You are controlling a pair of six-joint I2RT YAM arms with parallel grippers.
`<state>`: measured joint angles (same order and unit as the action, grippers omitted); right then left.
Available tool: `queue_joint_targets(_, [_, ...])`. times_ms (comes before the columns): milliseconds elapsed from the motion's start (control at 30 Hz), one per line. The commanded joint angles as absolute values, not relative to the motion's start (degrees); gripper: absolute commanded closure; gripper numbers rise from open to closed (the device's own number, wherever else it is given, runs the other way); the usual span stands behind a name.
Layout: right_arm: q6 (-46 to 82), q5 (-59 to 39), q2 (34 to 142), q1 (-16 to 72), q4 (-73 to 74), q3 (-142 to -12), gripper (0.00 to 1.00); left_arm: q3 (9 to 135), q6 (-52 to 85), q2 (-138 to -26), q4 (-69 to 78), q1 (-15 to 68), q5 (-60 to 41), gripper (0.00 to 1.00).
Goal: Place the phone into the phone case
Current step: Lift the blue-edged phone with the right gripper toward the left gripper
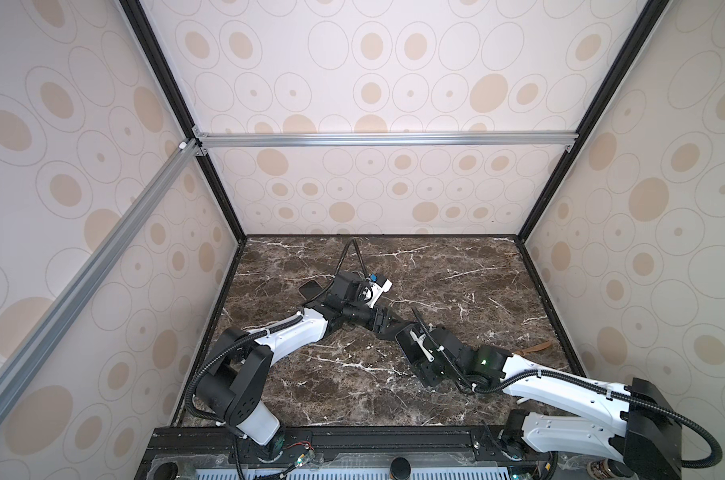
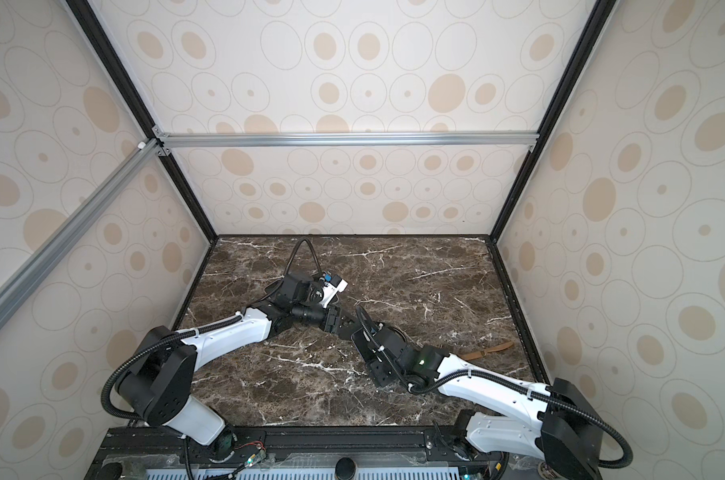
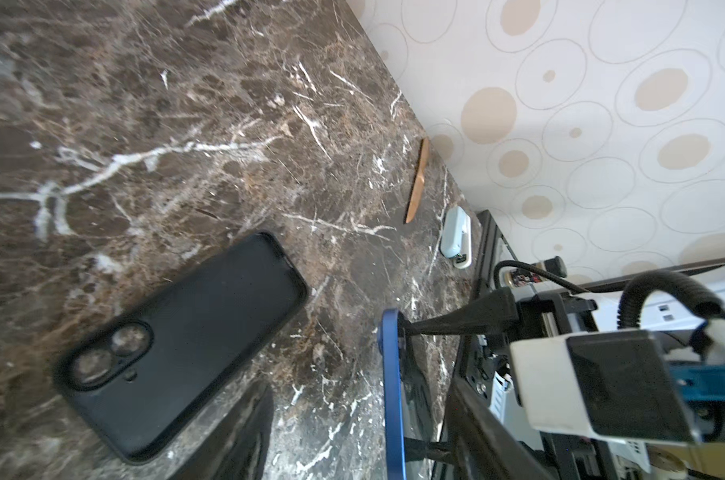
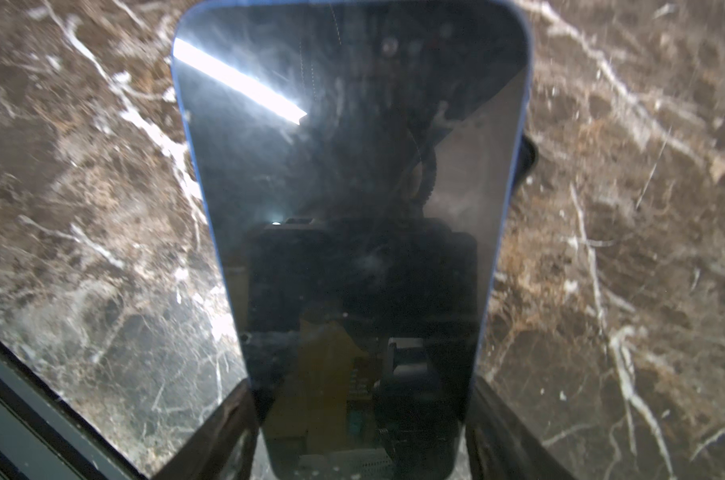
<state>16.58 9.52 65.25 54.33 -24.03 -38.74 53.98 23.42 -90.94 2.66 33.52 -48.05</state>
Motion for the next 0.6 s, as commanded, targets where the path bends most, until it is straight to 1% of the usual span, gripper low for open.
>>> queue_joint_targets(0, [13.9,10.7,66.2,54.8,-20.8,-41.7,0.54,57.2,24.0,-91.9,-0.5,34.1,-52.6,0.34])
queue_joint_targets(133, [13.0,10.1,66.7,54.8,-19.3,-42.8,0.54,58.1,22.2,-92.5,-4.0,34.4,-51.4,0.36])
queue_joint_targets(200, [12.4,10.0,67.3,54.8,-19.1,-43.3,0.54,58.3,22.1,-92.8,-4.3,34.6,-51.9,0.42])
queue_joint_targets(333, [11.6,10.0,68.4,54.8,-18.9,-44.2,0.53,58.9,21.8,-93.2,-4.7,34.6,-53.6,0.68])
queue_joint_targets(433, [11.6,10.1,68.7,54.8,-18.6,-44.3,0.53,59.1,21.8,-93.1,-4.9,34.5,-53.8,0.81])
queue_joint_targets(500, [11.6,10.4,68.8,54.8,-18.8,-44.6,0.52,59.0,22.0,-93.0,-4.5,34.6,-54.1,0.93])
queue_joint_targets(567, [11.6,10.9,68.6,54.8,-18.9,-44.9,0.5,59.0,22.4,-92.8,-3.8,34.5,-54.5,1.0])
